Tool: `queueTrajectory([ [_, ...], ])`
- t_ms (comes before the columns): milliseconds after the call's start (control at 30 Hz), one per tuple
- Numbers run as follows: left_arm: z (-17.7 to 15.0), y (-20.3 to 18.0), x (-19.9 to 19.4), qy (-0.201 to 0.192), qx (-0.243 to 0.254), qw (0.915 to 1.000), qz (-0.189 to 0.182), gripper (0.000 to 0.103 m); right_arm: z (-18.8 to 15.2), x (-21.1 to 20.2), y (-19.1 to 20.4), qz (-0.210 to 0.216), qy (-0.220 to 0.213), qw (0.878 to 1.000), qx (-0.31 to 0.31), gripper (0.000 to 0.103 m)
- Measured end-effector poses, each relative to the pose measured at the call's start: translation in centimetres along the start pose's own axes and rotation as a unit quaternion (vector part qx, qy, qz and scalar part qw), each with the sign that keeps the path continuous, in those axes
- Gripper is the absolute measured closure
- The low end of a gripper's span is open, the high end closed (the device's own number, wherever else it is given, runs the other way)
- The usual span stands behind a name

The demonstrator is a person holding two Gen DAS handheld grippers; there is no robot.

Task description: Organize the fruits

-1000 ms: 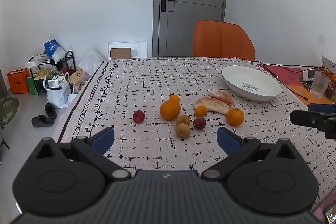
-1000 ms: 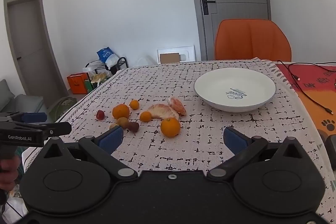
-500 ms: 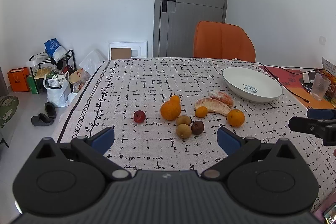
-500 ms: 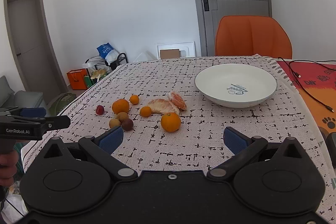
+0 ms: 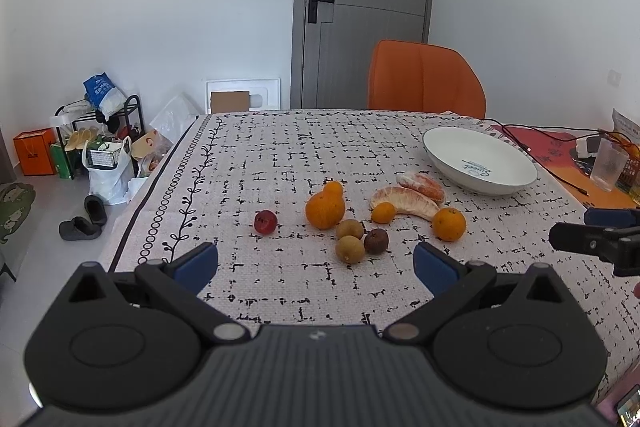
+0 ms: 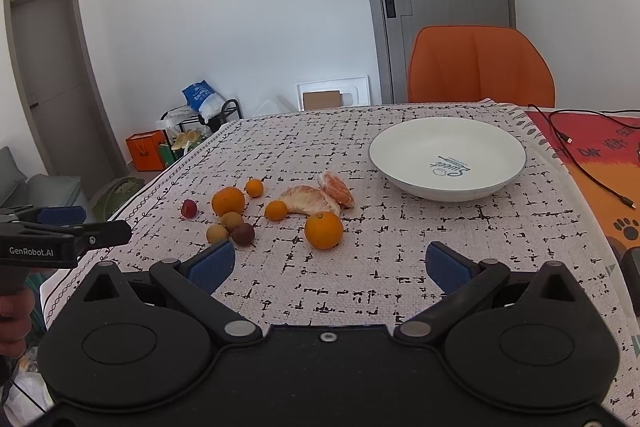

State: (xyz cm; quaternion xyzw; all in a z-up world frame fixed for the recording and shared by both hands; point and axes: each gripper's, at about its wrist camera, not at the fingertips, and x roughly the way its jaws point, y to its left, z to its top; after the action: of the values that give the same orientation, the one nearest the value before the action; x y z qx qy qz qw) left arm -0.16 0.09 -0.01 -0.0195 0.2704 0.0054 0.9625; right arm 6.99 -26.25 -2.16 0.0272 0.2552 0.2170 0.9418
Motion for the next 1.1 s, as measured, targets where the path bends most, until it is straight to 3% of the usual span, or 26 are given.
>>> queueTrajectory([
  [1100,0.12,0.0,-0.33,-0.003,0.003,1.0,0.001,0.0,0.03,-0.03,-0.17,-0.001,0.001,1.0,0.004,0.0],
])
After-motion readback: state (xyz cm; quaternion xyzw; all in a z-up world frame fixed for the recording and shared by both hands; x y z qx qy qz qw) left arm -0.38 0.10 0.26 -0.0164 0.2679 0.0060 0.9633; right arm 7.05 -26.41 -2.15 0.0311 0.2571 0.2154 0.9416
